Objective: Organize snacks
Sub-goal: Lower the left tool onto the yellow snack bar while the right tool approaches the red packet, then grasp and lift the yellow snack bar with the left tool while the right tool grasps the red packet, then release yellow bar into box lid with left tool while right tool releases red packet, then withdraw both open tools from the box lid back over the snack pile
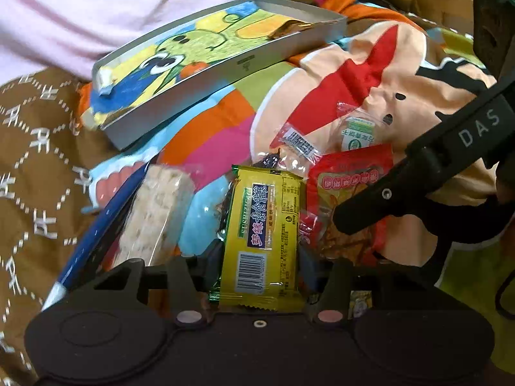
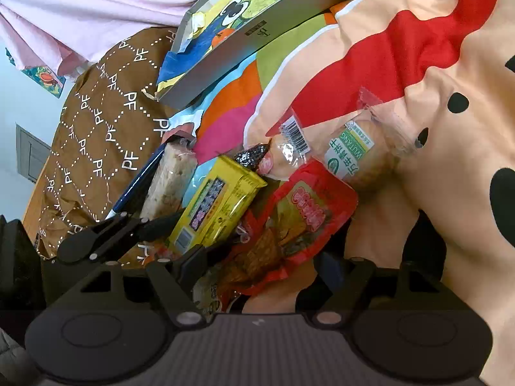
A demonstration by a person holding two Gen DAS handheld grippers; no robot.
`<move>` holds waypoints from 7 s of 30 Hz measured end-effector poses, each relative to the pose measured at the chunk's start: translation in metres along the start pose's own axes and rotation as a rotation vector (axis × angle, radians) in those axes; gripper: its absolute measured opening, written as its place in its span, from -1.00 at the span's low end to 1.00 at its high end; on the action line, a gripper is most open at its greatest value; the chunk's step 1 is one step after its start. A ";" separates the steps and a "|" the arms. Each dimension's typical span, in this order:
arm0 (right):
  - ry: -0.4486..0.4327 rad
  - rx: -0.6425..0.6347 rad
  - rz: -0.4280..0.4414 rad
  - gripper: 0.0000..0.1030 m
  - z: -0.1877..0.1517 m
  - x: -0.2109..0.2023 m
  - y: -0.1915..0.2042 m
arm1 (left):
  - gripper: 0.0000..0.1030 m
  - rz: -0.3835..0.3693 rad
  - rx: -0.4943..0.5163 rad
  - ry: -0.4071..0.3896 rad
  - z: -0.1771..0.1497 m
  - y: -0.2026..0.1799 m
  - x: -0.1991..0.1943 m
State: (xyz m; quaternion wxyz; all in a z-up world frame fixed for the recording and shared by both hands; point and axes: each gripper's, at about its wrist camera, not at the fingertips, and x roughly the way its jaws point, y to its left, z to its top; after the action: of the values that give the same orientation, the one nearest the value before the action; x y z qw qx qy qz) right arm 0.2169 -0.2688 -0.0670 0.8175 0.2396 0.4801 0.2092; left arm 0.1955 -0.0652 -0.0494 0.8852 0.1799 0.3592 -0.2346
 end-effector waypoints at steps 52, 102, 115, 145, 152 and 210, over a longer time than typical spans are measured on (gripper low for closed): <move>-0.033 0.012 0.092 -0.69 -0.008 0.001 0.012 | -0.03 -0.102 -0.508 0.093 -0.017 0.048 -0.035; -0.752 -0.059 0.069 -0.71 0.144 -0.015 -0.035 | -0.03 0.281 -0.573 -0.223 0.157 0.076 0.063; -0.733 -0.141 -0.184 -0.45 0.145 -0.012 -0.024 | -0.02 0.303 -0.588 -0.220 0.159 0.078 0.081; -0.843 -0.322 -0.372 1.00 0.100 -0.050 0.022 | 0.98 0.364 -0.655 -0.339 0.134 0.067 0.001; -0.889 -0.394 -0.415 1.00 0.065 -0.072 0.041 | 0.98 0.361 -0.656 -0.365 0.112 0.057 -0.035; -0.296 -0.703 -0.242 1.00 -0.124 -0.001 0.141 | 0.98 0.195 -0.461 -0.121 -0.070 0.071 -0.095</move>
State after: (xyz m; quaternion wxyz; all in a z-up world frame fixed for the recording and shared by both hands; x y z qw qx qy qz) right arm 0.0911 -0.1335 -0.0354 0.9287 -0.0855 0.2812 0.2263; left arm 0.1357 0.0550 -0.0171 0.9410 -0.0071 0.3308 -0.0706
